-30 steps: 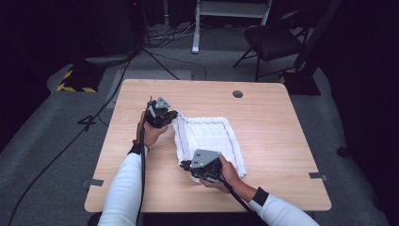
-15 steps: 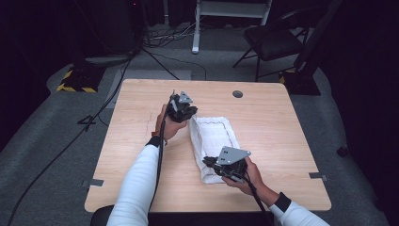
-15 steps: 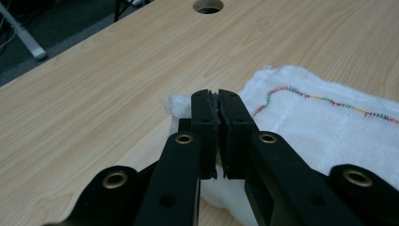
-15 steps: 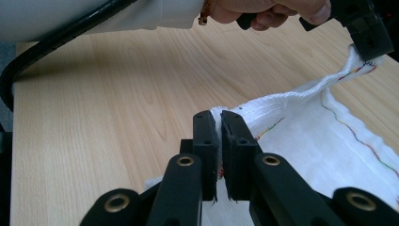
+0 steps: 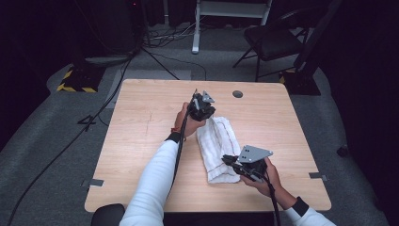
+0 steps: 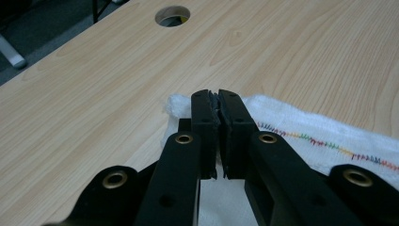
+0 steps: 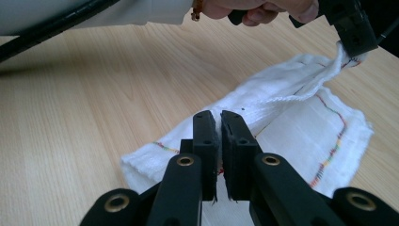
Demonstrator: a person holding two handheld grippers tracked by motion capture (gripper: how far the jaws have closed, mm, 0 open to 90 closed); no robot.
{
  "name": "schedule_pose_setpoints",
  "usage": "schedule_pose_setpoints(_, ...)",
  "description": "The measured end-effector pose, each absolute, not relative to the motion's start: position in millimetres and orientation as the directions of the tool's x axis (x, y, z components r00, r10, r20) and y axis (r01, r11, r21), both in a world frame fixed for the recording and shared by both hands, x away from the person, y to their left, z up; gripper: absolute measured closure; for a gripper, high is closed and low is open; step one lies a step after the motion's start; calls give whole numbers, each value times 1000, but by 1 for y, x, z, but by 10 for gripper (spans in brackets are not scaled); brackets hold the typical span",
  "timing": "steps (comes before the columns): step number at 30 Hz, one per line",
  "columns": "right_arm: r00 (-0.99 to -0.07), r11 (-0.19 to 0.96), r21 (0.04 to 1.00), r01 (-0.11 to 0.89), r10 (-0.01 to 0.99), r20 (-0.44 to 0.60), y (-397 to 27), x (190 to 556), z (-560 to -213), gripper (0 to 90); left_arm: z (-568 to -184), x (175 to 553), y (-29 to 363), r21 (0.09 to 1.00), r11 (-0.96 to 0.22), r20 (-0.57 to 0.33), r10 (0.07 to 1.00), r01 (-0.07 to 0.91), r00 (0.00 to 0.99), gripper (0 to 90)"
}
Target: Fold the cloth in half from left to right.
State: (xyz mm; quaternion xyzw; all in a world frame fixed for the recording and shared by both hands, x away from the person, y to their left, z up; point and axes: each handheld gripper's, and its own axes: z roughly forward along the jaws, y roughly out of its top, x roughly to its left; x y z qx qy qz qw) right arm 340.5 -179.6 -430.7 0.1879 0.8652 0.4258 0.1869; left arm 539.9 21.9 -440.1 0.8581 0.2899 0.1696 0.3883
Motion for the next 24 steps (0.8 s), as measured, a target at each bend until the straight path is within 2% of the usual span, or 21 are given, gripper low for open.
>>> schedule_pose_setpoints(17,-837,600,763,239,526,-151,-219,343,-449,852,-458,546,-28,746,-561,68,602,360,796,855)
schedule_pose_setpoints(24,-830,616,736,281,541,-135,-230,345,-460,848,-469,547,-38,722,-583,76,601,372,796,835)
